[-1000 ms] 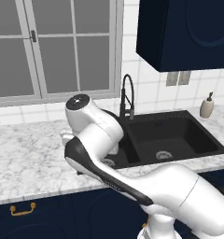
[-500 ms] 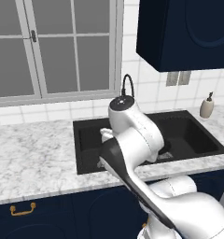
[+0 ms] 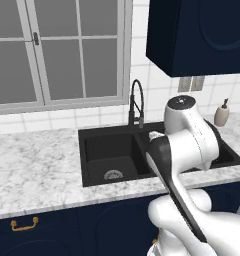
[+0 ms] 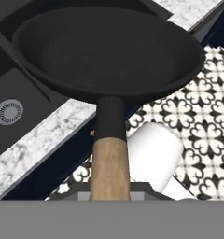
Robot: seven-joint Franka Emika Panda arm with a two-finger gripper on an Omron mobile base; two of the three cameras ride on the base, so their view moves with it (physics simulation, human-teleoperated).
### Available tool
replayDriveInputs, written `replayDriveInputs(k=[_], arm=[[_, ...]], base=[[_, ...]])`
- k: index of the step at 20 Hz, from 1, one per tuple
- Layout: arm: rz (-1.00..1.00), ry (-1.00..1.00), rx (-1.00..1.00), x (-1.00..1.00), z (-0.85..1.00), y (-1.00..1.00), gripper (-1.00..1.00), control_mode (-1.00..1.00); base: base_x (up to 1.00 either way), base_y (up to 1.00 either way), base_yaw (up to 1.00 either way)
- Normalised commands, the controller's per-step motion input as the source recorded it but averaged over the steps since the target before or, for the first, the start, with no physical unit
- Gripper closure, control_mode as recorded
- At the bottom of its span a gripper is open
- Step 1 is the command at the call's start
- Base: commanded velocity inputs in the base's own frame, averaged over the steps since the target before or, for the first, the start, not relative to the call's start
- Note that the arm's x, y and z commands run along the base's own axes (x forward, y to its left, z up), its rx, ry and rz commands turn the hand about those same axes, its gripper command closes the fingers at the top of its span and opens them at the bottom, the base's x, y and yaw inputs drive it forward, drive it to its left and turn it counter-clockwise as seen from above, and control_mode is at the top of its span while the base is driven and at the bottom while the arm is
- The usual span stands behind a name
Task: Pick the pan and sponge and place them into the sink. Then turn on the water.
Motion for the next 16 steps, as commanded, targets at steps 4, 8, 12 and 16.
replayDriveInputs(k=[4,8,12,16], arm=[[-0.01,0.0,0.0,0.02,0.0,-0.88,1.0,-1.0],[0.05,0.03,0.05,0.39,0.0,-0.72,1.0,-1.0],[0.04,0.13,0.07,0.63,0.0,-0.59,1.0,-1.0],[0.0,0.21,0.05,0.85,-0.01,-0.44,1.0,-1.0]], base=[[0.0,0.0,0.0],[0.0,0.0,0.0],[0.0,0.0,0.0],[0.0,0.0,0.0]])
